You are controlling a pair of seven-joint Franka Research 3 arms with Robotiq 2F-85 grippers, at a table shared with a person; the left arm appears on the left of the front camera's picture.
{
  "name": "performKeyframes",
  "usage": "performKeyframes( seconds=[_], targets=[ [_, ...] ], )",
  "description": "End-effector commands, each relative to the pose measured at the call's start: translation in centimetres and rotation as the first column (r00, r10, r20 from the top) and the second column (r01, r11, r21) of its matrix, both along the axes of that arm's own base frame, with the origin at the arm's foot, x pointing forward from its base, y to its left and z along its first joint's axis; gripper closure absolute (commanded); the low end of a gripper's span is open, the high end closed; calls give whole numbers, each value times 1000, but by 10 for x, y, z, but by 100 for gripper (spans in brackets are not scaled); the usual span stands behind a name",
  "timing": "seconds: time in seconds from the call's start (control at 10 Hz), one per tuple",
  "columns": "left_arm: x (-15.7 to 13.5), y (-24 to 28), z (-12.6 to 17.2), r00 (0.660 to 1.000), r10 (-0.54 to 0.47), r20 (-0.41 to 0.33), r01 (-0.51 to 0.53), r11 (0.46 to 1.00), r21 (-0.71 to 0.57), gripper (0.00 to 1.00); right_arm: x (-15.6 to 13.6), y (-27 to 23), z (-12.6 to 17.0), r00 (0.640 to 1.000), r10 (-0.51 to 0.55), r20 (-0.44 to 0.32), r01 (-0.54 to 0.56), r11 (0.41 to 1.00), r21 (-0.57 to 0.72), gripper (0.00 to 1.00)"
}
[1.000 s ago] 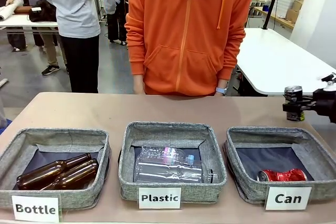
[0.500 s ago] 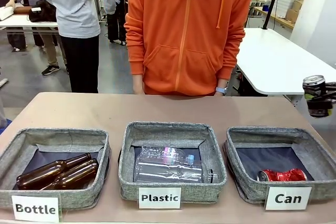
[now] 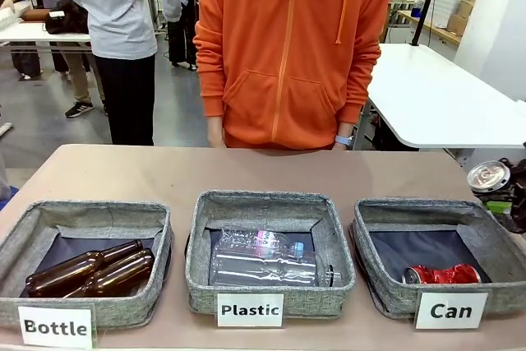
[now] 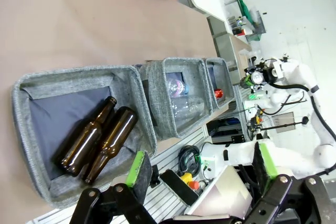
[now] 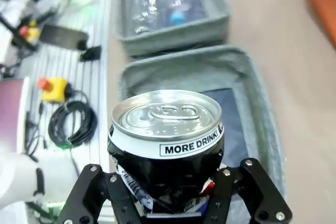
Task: Sort the can waste into the basket.
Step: Pick up the can waste from the table and place it in the right Fabric basket.
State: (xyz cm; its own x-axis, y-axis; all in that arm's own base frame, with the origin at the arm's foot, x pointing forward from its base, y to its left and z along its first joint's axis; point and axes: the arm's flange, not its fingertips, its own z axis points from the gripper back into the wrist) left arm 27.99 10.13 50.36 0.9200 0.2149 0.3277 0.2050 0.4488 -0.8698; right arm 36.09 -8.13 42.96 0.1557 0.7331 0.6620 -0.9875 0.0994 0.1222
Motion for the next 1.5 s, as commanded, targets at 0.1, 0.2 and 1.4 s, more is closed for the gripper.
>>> performKeyframes(
  seconds=[0.1,0.2,1.4],
  targets=[
    [0,0,3,1000,1,3,-1,1000,-15,0,0,52,7,985,103,-136,-118,987,-107,100],
    [0,0,3,1000,1,3,-1,1000,-15,0,2,66,8,979,89,-186,-112,986,-120,100],
    [0,0,3,1000,1,3,-1,1000,-15,0,9,91,-7,992,-120,-25,110,961,-253,0]
  ],
)
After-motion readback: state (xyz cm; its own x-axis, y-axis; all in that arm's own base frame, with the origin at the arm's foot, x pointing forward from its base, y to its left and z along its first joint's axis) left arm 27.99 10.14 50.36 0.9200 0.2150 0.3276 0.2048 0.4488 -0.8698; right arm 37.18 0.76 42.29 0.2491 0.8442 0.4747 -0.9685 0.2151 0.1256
